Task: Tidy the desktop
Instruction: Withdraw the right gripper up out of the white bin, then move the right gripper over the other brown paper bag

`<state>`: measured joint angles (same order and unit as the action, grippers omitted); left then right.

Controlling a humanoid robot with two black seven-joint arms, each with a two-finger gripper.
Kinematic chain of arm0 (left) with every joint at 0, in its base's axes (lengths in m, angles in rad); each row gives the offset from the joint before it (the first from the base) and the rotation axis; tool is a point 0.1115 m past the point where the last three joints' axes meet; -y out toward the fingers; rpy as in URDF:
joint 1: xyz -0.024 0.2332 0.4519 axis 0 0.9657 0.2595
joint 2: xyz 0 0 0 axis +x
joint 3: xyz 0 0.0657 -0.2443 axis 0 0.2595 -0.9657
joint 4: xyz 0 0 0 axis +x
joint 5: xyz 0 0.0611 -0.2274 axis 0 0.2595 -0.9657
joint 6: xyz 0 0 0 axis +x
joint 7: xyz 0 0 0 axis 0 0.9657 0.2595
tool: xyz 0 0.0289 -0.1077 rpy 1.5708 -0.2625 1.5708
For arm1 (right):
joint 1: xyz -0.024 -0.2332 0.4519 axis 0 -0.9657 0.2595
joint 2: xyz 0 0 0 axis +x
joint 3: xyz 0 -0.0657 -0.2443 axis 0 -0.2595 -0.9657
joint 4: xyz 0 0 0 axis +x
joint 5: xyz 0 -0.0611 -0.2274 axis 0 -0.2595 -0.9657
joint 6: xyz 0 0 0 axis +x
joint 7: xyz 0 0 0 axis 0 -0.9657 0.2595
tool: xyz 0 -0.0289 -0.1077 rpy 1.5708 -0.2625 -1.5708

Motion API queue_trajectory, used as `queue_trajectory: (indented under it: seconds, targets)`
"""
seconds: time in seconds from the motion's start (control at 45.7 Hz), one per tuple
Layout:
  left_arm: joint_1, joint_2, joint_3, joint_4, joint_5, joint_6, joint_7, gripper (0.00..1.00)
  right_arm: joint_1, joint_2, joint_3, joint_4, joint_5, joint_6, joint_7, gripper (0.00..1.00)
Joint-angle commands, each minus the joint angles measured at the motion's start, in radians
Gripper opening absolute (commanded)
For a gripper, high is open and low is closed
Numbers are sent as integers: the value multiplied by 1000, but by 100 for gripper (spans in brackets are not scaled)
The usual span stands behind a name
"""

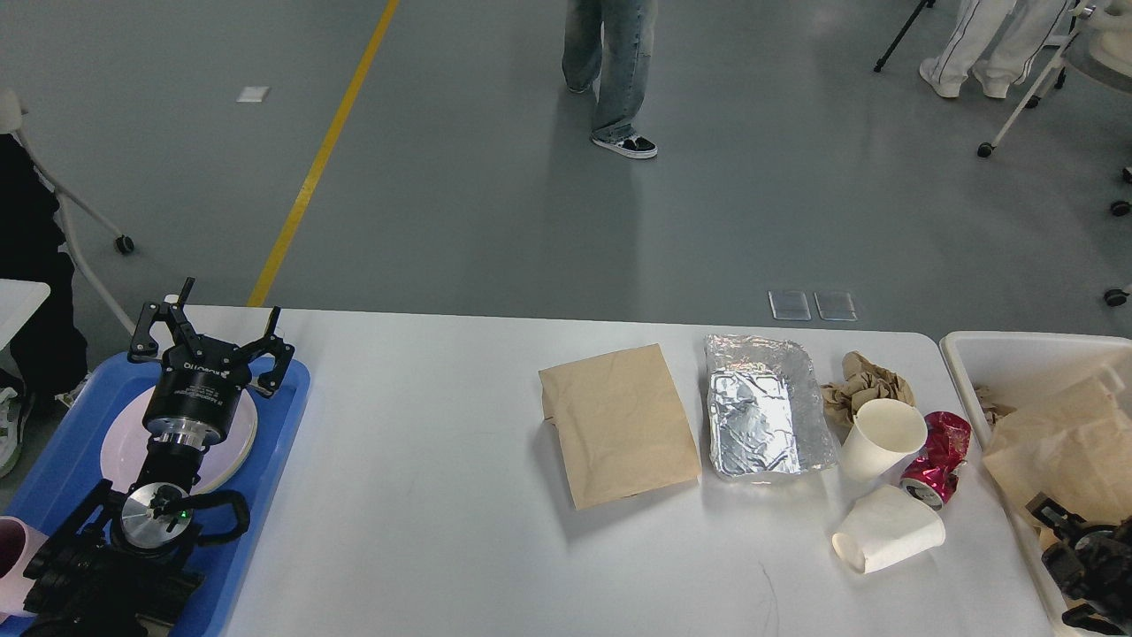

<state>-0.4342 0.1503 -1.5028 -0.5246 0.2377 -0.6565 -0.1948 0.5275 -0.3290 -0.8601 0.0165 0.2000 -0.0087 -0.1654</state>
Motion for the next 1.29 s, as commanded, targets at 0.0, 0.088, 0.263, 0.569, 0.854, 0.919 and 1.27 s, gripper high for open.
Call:
queue_trajectory:
  seconds: [0.0,0.088,0.263,0.569,0.854,0.919,1.27]
  targets:
    - [0,0,0,0,2,0,0,96,25,-39,1,39,-1,4,-2,100]
    - [0,0,1,0,0,0,0,96,60,-85,1,101,-1,4,-2,100]
    - [0,0,0,0,0,0,0,96,157,-176,0,233,-16,7,-2,100]
    - [0,0,0,0,2,0,0,96,641,-294,-210,634,-192,176,-23,100]
    - [0,0,1,0,0,0,0,96,1087,-174,-385,763,-195,676,-65,100]
    - [0,0,0,0,2,0,0,96,1189,-150,-404,802,-194,788,-65,100]
    - [0,0,1,0,0,0,0,96,1804,-62,-453,1264,-189,969,-79,100]
